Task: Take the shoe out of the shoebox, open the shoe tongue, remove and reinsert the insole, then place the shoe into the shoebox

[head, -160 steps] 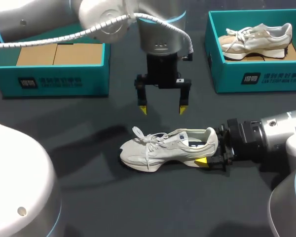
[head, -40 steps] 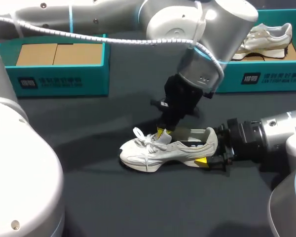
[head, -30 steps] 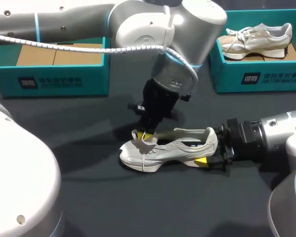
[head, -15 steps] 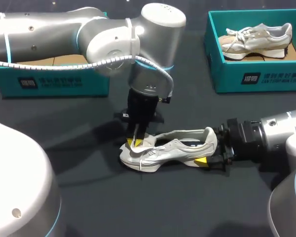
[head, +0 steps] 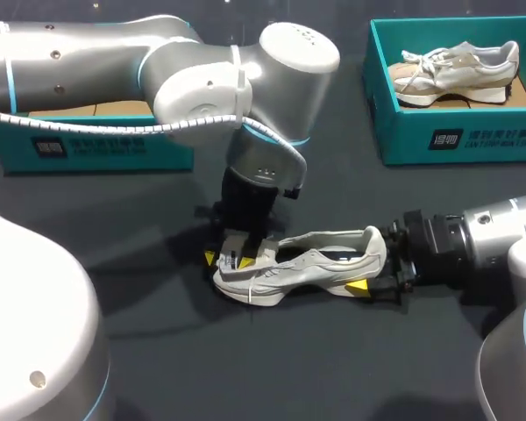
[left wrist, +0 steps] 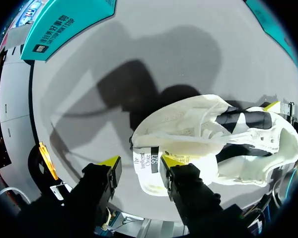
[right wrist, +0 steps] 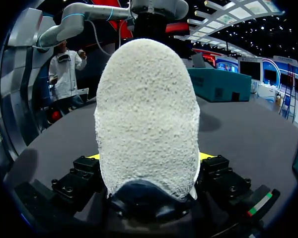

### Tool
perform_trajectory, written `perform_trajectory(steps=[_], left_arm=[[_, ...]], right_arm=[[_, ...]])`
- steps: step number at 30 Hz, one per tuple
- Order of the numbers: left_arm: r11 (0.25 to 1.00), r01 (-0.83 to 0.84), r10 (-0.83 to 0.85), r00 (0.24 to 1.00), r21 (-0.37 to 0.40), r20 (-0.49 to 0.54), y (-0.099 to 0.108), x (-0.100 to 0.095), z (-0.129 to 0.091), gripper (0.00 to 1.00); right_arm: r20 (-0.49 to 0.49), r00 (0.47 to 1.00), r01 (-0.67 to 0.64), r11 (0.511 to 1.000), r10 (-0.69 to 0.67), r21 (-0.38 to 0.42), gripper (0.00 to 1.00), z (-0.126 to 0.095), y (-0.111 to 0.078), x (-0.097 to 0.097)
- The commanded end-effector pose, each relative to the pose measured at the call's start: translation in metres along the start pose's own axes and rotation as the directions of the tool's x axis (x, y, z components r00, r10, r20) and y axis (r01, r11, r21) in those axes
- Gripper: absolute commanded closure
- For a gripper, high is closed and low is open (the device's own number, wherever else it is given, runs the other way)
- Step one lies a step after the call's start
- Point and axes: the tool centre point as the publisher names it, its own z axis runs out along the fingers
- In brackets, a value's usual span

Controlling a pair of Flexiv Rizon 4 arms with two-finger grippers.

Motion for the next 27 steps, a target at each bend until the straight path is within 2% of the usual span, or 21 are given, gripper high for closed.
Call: perform_trajectory(steps=[1, 7, 11, 17, 18, 21, 25, 27], left_arm=[[1.0, -0.015, 0.016, 0.999, 0.017, -0.049, 0.004, -0.006, -0.012, 0.52], [0.993, -0.065, 0.08, 0.985, 0.095, -0.156, 0.012, -0.007, -0.054, 0.53], [0.973, -0.166, 0.199, 0.956, 0.163, -0.215, 0.018, -0.005, -0.084, 0.52], [0.895, -0.345, 0.409, 0.887, 0.283, -0.213, 0.028, 0.018, -0.122, 0.48], [0.871, -0.392, 0.461, 0.861, 0.298, -0.214, 0.029, 0.021, -0.128, 0.48], [0.781, -0.525, 0.605, 0.771, 0.338, -0.2, 0.035, 0.034, -0.142, 0.55], [0.586, -0.709, 0.804, 0.571, 0.393, -0.168, 0.043, 0.047, -0.156, 1.0], [0.392, -0.824, 0.917, 0.384, 0.409, -0.106, 0.045, 0.049, -0.158, 1.0]], right_arm=[[0.002, 1.0, 0.0, 1.0, 0.0, 0.003, 1.0, 0.0, -0.001, 0.001], [0.002, 1.0, 0.0, 1.0, 0.0, 0.003, 1.0, 0.0, -0.001, 0.001], [0.002, 1.0, 0.0, 1.0, 0.0, 0.003, 1.0, 0.0, -0.001, 0.001], [0.002, 1.0, 0.0, 1.0, 0.0, 0.003, 1.0, 0.0, -0.001, 0.001], [0.002, 1.0, 0.0, 1.0, 0.0, 0.003, 1.0, 0.0, -0.001, 0.001], [0.002, 1.0, 0.0, 1.0, 0.0, 0.003, 1.0, 0.0, -0.001, 0.001], [0.002, 1.0, 0.0, 1.0, 0.0, 0.003, 1.0, 0.0, -0.001, 0.001], [0.002, 1.0, 0.0, 1.0, 0.0, 0.003, 1.0, 0.0, -0.001, 0.001]])
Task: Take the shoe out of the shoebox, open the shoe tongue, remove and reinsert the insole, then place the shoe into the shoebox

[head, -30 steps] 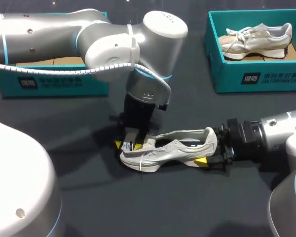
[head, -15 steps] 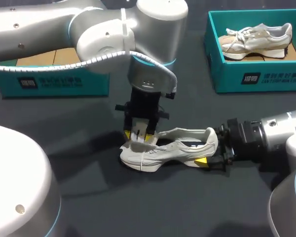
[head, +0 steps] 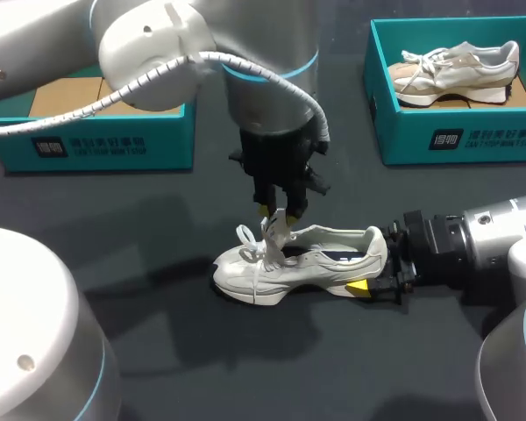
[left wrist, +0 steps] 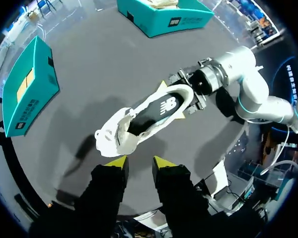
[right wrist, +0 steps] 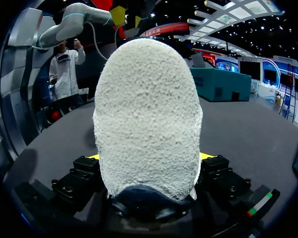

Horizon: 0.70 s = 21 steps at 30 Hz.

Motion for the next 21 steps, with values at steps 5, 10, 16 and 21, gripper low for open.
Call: perform_trajectory(steps=[5, 10, 16, 21], left_arm=[[0.813, -0.581, 0.58, 0.805, 0.033, -0.128, -0.009, 0.005, 0.0, 1.0], [0.813, -0.581, 0.58, 0.805, 0.033, -0.128, -0.009, 0.005, 0.0, 1.0], [0.638, -0.764, 0.77, 0.636, 0.093, -0.052, -0.01, 0.008, 0.017, 1.0], [0.474, -0.871, 0.879, 0.478, 0.131, -0.006, -0.015, 0.012, 0.035, 1.0]], right_arm=[[0.001, 1.0, 0.0, 1.0, 0.0, 0.003, 1.0, 0.0, 0.0, 0.001], [0.001, 1.0, 0.0, 1.0, 0.0, 0.003, 1.0, 0.0, 0.0, 0.001], [0.001, 1.0, 0.0, 1.0, 0.0, 0.003, 1.0, 0.0, 0.0, 0.001], [0.001, 1.0, 0.0, 1.0, 0.0, 0.003, 1.0, 0.0, 0.0, 0.001]])
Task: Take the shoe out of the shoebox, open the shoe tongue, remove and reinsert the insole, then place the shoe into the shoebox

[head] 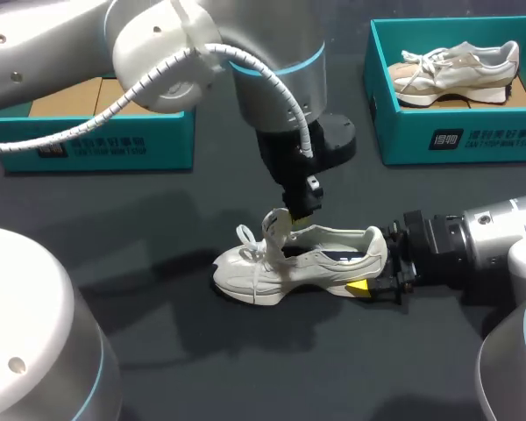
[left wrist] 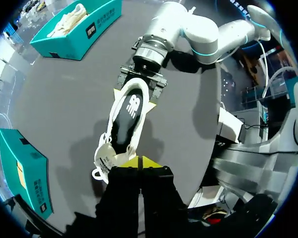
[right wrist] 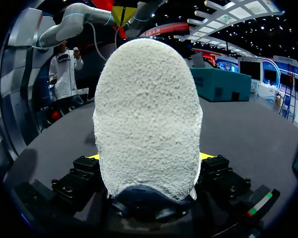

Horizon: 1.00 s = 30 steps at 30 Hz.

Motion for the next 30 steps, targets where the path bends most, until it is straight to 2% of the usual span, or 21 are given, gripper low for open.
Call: perform_trajectory(steps=[1, 3, 12, 14, 18, 19, 21, 23, 30], left_arm=[[0.898, -0.432, 0.432, 0.902, 0.079, 0.02, -0.002, -0.002, 0.02, 1.0], [0.853, -0.516, 0.514, 0.856, 0.075, 0.054, -0.006, -0.005, 0.03, 1.0], [0.853, -0.516, 0.514, 0.856, 0.075, 0.054, -0.006, -0.005, 0.03, 1.0], [0.811, -0.584, 0.576, 0.808, 0.039, 0.124, -0.015, -0.002, 0.043, 1.0], [0.817, -0.575, 0.567, 0.815, 0.041, 0.121, -0.037, -0.014, 0.068, 1.0], [0.806, -0.588, 0.583, 0.808, 0.065, 0.082, -0.042, -0.018, 0.074, 1.0], [0.81, -0.581, 0.574, 0.814, 0.085, 0.094, -0.053, -0.026, 0.083, 1.0], [0.823, -0.559, 0.549, 0.829, 0.1, 0.111, -0.062, -0.032, 0.087, 1.0], [0.823, -0.559, 0.549, 0.829, 0.1, 0.111, -0.062, -0.032, 0.087, 1.0]], right_arm=[[0.001, 1.0, 0.0, 1.0, 0.0, 0.003, 1.0, 0.0, 0.0, 0.001], [0.001, 1.0, 0.0, 1.0, 0.0, 0.003, 1.0, 0.0, 0.0, 0.001], [0.001, 1.0, 0.0, 1.0, 0.0, 0.003, 1.0, 0.0, 0.0, 0.001], [0.001, 1.0, 0.0, 1.0, 0.0, 0.003, 1.0, 0.0, 0.0, 0.001], [0.001, 1.0, 0.0, 1.0, 0.0, 0.003, 1.0, 0.0, 0.0, 0.001], [0.001, 1.0, 0.0, 1.0, 0.0, 0.003, 1.0, 0.0, 0.0, 0.001], [0.001, 1.0, 0.0, 1.0, 0.0, 0.003, 1.0, 0.0, 0.0, 0.001], [0.001, 1.0, 0.0, 1.0, 0.0, 0.003, 1.0, 0.0, 0.0, 0.001], [0.001, 1.0, 0.0, 1.0, 0.0, 0.003, 1.0, 0.0, 0.0, 0.001]])
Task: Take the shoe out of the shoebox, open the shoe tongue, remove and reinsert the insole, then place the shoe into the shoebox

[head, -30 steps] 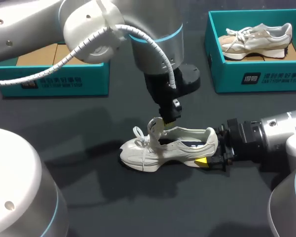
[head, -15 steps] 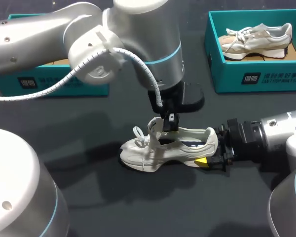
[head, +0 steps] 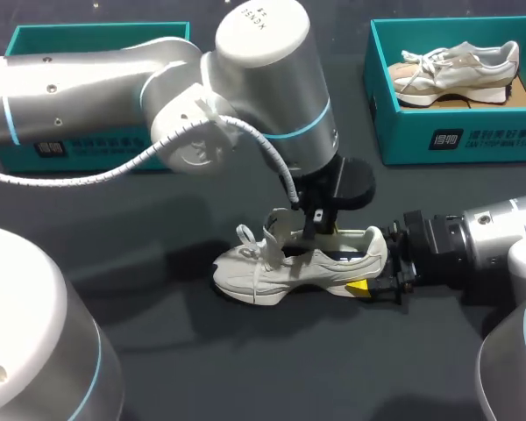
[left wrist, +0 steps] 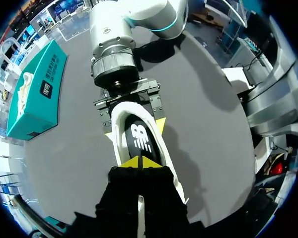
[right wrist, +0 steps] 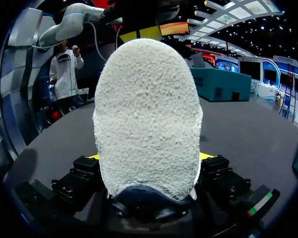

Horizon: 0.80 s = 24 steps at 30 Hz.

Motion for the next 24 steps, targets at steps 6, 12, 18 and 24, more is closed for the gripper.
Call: perform_trajectory(steps=[6, 12, 18, 24], left_arm=[[1.0, 0.024, -0.025, 0.999, -0.021, -0.041, -0.009, -0.006, 0.025, 1.0], [0.999, 0.033, -0.037, 0.993, -0.039, -0.116, -0.008, -0.007, 0.043, 1.0], [0.999, 0.033, -0.037, 0.993, -0.039, -0.116, -0.008, -0.007, 0.043, 1.0], [0.998, 0.038, -0.045, 0.988, -0.05, -0.15, -0.005, -0.002, 0.05, 1.0]], right_arm=[[0.001, 1.0, 0.0, 1.0, 0.0, 0.003, 1.0, 0.0, 0.0, 0.001], [0.001, 1.0, 0.0, 1.0, 0.0, 0.003, 1.0, 0.0, 0.0, 0.001], [0.001, 1.0, 0.0, 1.0, 0.0, 0.003, 1.0, 0.0, 0.0, 0.001], [0.001, 1.0, 0.0, 1.0, 0.0, 0.003, 1.0, 0.0, 0.0, 0.001]])
